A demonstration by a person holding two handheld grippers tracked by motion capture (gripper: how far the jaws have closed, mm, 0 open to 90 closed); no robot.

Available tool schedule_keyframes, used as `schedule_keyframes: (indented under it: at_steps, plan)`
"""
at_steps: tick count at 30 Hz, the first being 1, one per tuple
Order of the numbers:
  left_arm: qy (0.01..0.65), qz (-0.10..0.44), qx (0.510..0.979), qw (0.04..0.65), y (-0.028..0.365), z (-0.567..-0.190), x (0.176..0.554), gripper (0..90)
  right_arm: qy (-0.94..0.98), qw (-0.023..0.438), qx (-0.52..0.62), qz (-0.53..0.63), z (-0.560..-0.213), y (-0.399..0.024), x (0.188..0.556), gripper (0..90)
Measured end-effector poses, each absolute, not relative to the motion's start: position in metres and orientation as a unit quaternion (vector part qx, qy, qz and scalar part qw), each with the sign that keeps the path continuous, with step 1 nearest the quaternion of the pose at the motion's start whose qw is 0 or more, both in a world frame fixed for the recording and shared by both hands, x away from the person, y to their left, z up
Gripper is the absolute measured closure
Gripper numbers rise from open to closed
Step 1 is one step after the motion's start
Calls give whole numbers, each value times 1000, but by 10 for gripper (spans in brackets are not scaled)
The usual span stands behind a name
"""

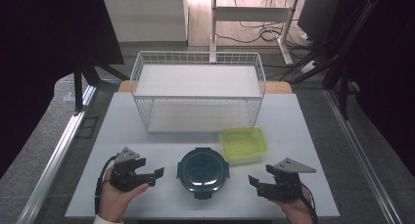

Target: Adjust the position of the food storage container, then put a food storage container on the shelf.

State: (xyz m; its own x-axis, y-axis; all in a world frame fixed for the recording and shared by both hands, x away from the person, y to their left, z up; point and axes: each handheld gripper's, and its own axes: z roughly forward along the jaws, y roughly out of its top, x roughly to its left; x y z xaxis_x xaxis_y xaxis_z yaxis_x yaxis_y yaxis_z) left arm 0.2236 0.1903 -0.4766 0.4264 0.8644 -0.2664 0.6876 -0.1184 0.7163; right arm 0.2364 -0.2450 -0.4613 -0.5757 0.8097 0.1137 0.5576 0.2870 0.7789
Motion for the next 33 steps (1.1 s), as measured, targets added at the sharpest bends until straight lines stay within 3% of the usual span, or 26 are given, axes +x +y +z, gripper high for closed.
schedule_keyframes:
  at_steps: [7,15,23,33]
  plan:
    - [531,92,730,421,189,-480,223,170,782,117,438,427,-464,-238,240,237]
    - [537,12,710,455,178,-491,232,114,770,29,451,450,-474,-224,249,214]
    - [529,-20,715,457,166,-494,244,101,770,-27,465,435,-486,-207,264,160]
    - [526,-55,705,472,157,-493,259,96,761,-54,482,430,-485,-182,278,128]
